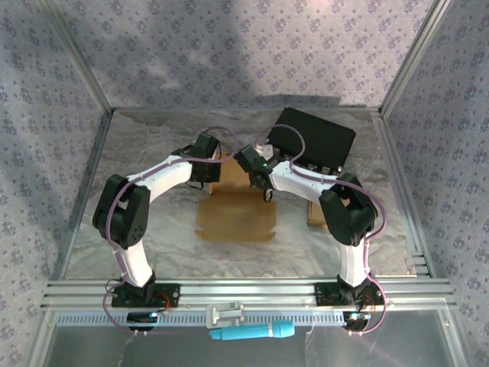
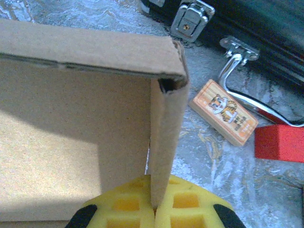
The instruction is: Fold the paper box
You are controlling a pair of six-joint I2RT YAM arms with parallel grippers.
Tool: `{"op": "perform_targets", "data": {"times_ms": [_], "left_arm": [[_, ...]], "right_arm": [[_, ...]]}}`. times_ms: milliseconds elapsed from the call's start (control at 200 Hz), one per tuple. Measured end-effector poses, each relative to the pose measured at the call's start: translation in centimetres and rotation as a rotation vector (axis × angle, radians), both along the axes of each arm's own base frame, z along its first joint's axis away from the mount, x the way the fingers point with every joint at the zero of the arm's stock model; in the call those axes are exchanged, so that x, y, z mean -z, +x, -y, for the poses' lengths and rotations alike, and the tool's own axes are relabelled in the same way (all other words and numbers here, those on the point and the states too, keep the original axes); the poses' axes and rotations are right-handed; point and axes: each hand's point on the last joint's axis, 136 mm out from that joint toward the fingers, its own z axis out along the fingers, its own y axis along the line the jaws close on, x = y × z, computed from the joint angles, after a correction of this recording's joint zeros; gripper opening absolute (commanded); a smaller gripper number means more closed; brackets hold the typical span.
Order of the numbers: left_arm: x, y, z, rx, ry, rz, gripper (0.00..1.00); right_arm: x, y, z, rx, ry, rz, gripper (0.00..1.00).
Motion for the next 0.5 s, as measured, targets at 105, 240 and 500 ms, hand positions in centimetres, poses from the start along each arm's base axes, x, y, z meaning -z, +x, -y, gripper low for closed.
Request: {"op": "perform_targets", "data": {"times_ms": [105, 240, 500], "left_arm": [[0.0, 0.0, -0.1, -0.016, 0.006, 0.004, 0.11], [0.6, 0.3, -0.2, -0.016, -0.001, -0.006, 0.18], [2.0, 1.1, -0.2, 0.012, -0.066, -0.051, 0.1]], "right_arm": [[0.2, 0.1, -0.2, 0.002, 0.006, -0.004, 0.0], [0.2, 0.1, -0.2, -0.001, 0.012, -0.008, 0.0], [0.3, 0.1, -0.6, -0.013, 0.035, -0.018, 0.0]]}}
